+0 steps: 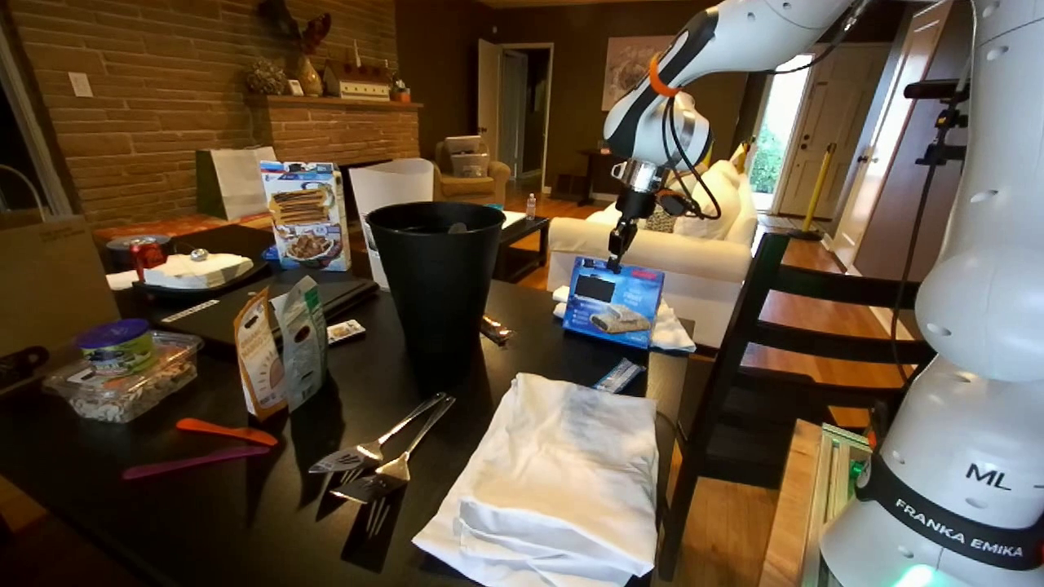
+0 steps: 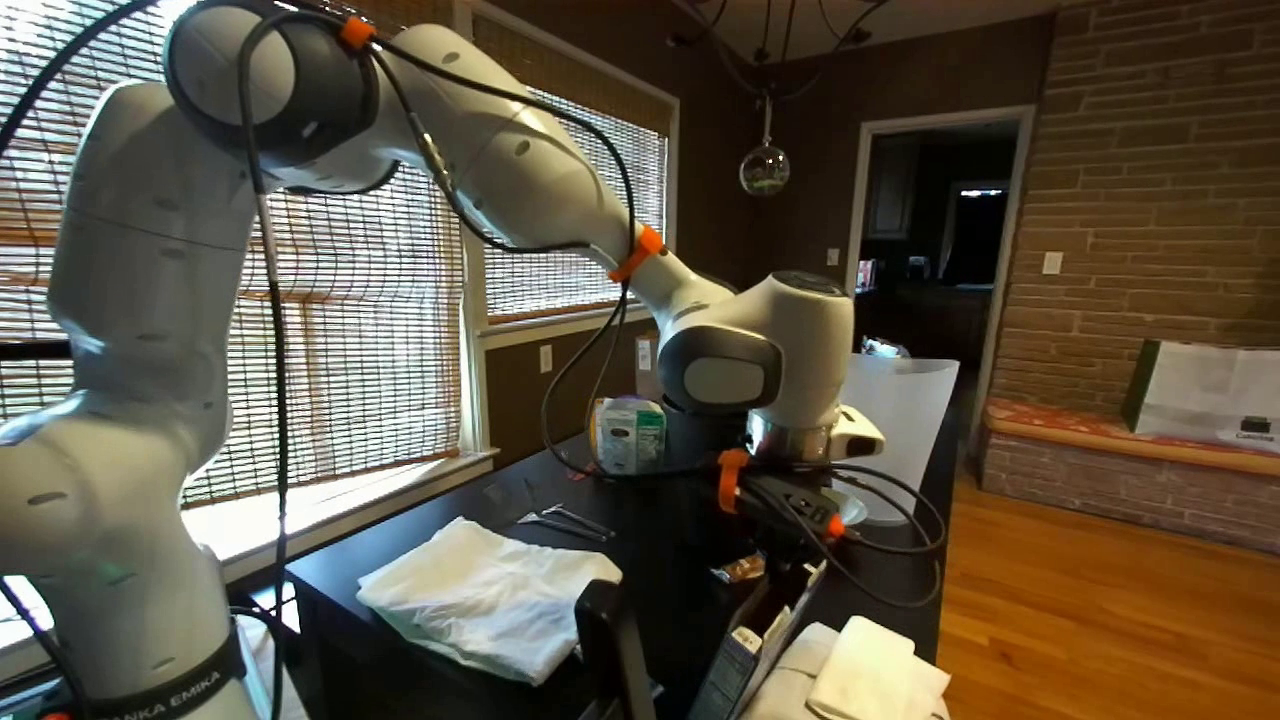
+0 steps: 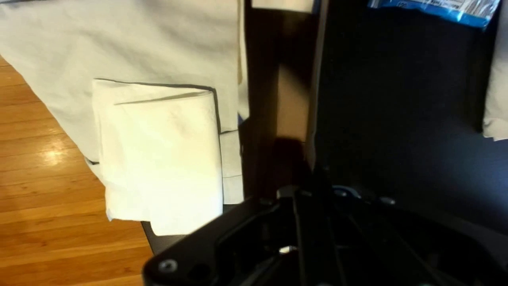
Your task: Put the chocolate bar inside the box
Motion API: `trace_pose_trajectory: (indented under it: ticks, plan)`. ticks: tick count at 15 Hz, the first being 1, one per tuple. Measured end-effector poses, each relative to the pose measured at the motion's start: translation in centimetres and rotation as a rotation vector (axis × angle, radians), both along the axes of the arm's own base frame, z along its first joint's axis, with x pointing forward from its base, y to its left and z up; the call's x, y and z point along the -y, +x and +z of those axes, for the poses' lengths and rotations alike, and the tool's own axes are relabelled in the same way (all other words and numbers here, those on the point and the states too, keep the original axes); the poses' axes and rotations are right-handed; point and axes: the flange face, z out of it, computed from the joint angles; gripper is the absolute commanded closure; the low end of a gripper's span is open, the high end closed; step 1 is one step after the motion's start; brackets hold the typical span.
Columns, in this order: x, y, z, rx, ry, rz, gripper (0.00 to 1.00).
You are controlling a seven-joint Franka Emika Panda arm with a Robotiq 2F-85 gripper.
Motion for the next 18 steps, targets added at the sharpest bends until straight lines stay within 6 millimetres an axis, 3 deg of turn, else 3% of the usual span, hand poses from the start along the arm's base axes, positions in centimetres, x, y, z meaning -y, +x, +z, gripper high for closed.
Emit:
trace_pose_trajectory:
  ticks: [11,13,18]
  plan:
    - [-1.9,0.1,-0.2,0.024,-0.069,-0.038,1.00]
    - [-2.1,0.2,-0.1,0.017,-0.070,-0.061,0.73]
    - [-2.6,0.3,-0.2,-0.011,-0.057,-0.123,0.40]
